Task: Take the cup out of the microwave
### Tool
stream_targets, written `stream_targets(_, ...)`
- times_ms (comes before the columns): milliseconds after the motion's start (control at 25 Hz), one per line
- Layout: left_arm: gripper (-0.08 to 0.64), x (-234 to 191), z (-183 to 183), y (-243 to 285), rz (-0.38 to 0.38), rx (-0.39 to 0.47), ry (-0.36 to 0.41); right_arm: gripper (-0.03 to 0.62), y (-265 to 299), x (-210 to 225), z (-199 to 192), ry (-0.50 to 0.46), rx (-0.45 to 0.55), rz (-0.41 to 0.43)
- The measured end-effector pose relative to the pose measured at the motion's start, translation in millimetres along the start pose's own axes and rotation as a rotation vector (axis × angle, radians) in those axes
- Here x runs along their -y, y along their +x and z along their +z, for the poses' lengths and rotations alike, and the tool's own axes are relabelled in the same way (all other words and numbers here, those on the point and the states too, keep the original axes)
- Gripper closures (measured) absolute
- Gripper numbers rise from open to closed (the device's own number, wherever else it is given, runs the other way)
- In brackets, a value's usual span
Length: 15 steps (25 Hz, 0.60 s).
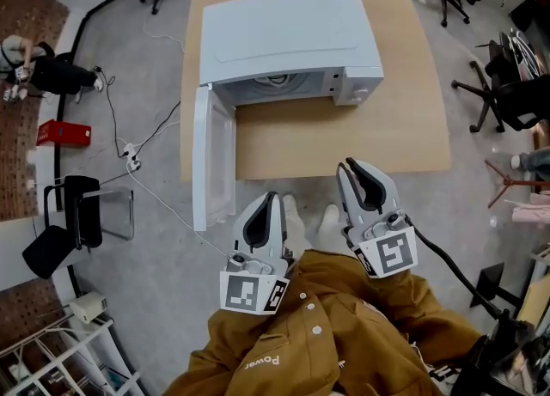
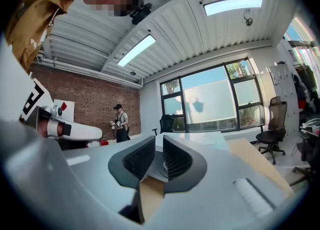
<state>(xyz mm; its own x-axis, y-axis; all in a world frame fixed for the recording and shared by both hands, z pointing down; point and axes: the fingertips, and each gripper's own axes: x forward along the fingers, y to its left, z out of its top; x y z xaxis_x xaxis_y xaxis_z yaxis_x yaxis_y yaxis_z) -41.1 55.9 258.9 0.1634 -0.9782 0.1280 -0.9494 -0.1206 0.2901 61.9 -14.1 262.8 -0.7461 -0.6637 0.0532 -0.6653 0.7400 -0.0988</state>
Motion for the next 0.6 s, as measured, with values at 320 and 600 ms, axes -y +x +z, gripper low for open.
stream_targets(320, 0.557, -35.9, -8.9, 4.1, 0.017, -0.019, -0.001, 0.495, 80.5, 14.0, -24.3, -0.044, -0.011, -0.002)
stream_targets(600, 0.555, -69.3, -34.1, 5.0, 0.060, -0.020, -0.024, 0.473, 136.6, 18.6, -52.5, -0.083, -0.034, 0.011)
